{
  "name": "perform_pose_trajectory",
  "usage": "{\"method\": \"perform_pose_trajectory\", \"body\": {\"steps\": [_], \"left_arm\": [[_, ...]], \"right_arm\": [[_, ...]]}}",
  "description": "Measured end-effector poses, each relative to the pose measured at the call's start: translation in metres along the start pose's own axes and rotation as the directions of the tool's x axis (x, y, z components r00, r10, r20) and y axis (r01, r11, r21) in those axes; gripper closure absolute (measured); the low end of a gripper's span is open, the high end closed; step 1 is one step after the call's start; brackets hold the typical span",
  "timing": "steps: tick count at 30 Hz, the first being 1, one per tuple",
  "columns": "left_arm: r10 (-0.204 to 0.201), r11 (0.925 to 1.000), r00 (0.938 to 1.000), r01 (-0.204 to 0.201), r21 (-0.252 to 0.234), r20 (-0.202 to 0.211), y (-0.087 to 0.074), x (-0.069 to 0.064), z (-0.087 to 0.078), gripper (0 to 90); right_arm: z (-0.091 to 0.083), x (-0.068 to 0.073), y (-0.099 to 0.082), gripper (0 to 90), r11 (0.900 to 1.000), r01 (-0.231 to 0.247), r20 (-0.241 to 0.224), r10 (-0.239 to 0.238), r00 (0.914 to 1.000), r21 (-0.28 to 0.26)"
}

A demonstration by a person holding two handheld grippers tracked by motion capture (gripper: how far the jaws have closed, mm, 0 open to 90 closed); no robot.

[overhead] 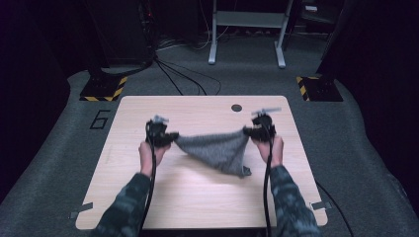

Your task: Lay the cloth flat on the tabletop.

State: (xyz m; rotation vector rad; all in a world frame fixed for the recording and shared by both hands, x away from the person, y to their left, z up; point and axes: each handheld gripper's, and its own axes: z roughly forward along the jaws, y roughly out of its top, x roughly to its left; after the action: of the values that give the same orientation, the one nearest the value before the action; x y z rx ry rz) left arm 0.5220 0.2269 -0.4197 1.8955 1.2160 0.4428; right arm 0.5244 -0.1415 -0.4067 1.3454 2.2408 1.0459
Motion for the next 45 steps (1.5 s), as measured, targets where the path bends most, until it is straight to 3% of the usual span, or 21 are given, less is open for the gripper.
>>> {"method": "perform_pose_trajectory", "body": {"steps": [1, 2, 3, 4, 6, 9, 12, 14, 16, 17, 18, 20, 21, 22, 29, 34, 35, 36, 38, 41, 45], "left_arm": [[0.000, 1.0000, 1.0000, 0.000, 0.000, 0.000, 0.000, 0.000, 0.000, 88.6], [-0.006, 0.9981, 0.9996, 0.004, -0.061, -0.026, 0.025, 0.002, -0.010, 88.6], [0.003, 0.9953, 0.9992, -0.007, -0.097, -0.040, 0.038, 0.002, -0.018, 88.6], [0.046, 0.9817, 0.9963, -0.059, -0.181, -0.072, 0.063, 0.000, -0.044, 88.5], [0.063, 0.9673, 0.9951, -0.080, -0.240, -0.076, 0.068, -0.003, -0.065, 88.5], [0.079, 0.9606, 0.9944, -0.094, -0.261, -0.071, 0.058, -0.006, -0.075, 88.4], [0.087, 0.9666, 0.9949, -0.096, -0.237, -0.052, 0.009, -0.011, -0.063, 88.3], [0.076, 0.9758, 0.9966, -0.081, -0.203, -0.032, -0.021, -0.012, -0.051, 88.2], [0.057, 0.9856, 0.9983, -0.057, -0.159, -0.003, -0.052, -0.016, -0.039, 88.0], [0.057, 0.9856, 0.9983, -0.057, -0.159, -0.003, -0.052, -0.016, -0.039, 87.8], [0.042, 0.9932, 0.9987, -0.039, -0.110, 0.027, -0.079, -0.019, -0.030, 87.6], [0.022, 0.9977, 0.9982, -0.018, -0.065, 0.055, -0.102, -0.024, -0.023, 87.2], [0.022, 0.9977, 0.9982, -0.018, -0.065, 0.055, -0.102, -0.024, -0.023, 86.4], [0.027, 0.9991, 0.9971, -0.025, -0.035, 0.071, -0.117, -0.028, -0.022, 84.4], [0.001, 0.9998, 0.9893, -0.004, 0.020, 0.146, -0.141, -0.034, -0.046, 63.0], [-0.045, 0.9990, 0.9918, 0.045, 0.008, 0.120, -0.142, -0.026, -0.069, 41.5], [-0.045, 0.9990, 0.9918, 0.045, 0.008, 0.120, -0.142, -0.026, -0.069, 38.3], [-0.080, 0.9968, 0.9912, 0.080, 0.006, 0.106, -0.133, -0.021, -0.068, 35.4], [-0.086, 0.9963, 0.9913, 0.085, 0.014, 0.100, -0.121, -0.018, -0.062, 32.1], [-0.056, 0.9981, 0.9953, 0.053, 0.032, 0.080, -0.111, -0.019, -0.051, 28.5], [-0.002, 0.9939, 0.9979, -0.005, 0.110, 0.064, -0.108, -0.031, -0.024, 24.9]], "right_arm": [[-0.003, -0.001, 0.023, 87.9, 0.9999, 0.009, 0.030, -0.009, 0.9995, -0.012], [-0.003, -0.001, 0.023, 87.9, 0.9999, 0.009, 0.030, -0.009, 0.9995, -0.012], [-0.013, -0.002, 0.051, 87.9, 0.9976, 0.020, 0.042, -0.017, 0.9989, -0.067], [-0.036, 0.000, 0.086, 87.8, 0.9889, 0.056, 0.048, -0.050, 0.9976, -0.138], [-0.055, 0.007, 0.101, 87.6, 0.9779, 0.086, 0.046, -0.079, 0.9958, -0.190], [-0.069, 0.015, 0.099, 87.5, 0.9682, 0.105, 0.036, -0.100, 0.9944, -0.227], [-0.062, 0.030, 0.051, 87.4, 0.9681, 0.138, 0.025, -0.136, 0.9904, -0.209], [-0.050, 0.035, 0.014, 87.3, 0.9735, 0.141, 0.016, -0.140, 0.9900, -0.180], [-0.037, 0.038, -0.026, 87.2, 0.9838, 0.113, -0.010, -0.116, 0.9932, -0.139], [-0.031, 0.039, -0.046, 87.1, 0.9877, 0.101, -0.021, -0.104, 0.9944, -0.120], [-0.027, 0.041, -0.064, 87.0, 0.9908, 0.087, -0.030, -0.091, 0.9954, -0.103], [-0.021, 0.044, -0.096, 86.1, 0.9966, 0.055, -0.060, -0.059, 0.9965, -0.061], [-0.021, 0.044, -0.096, 86.1, 0.9966, 0.055, -0.060, -0.059, 0.9965, -0.061], [-0.020, 0.047, -0.119, 83.8, 0.9989, 0.031, -0.073, -0.034, 0.9967, -0.036], [-0.045, 0.046, -0.138, 64.2, 0.9998, -0.011, -0.123, 0.009, 0.9924, -0.016], [-0.070, 0.036, -0.140, 51.2, 0.9980, -0.050, -0.111, 0.046, 0.9928, -0.038], [-0.071, 0.034, -0.138, 47.0, 0.9973, -0.060, -0.106, 0.056, 0.9928, -0.043], [-0.069, 0.032, -0.135, 43.9, 0.9967, -0.070, -0.096, 0.066, 0.9932, -0.040], [-0.062, 0.030, -0.131, 37.6, 0.9952, -0.088, -0.080, 0.084, 0.9932, -0.043], [-0.046, 0.032, -0.126, 28.7, 0.9953, -0.094, -0.055, 0.093, 0.9942, -0.021], [-0.028, 0.040, -0.126, 19.2, 0.9968, -0.075, -0.025, 0.076, 0.9968, 0.029]]}}
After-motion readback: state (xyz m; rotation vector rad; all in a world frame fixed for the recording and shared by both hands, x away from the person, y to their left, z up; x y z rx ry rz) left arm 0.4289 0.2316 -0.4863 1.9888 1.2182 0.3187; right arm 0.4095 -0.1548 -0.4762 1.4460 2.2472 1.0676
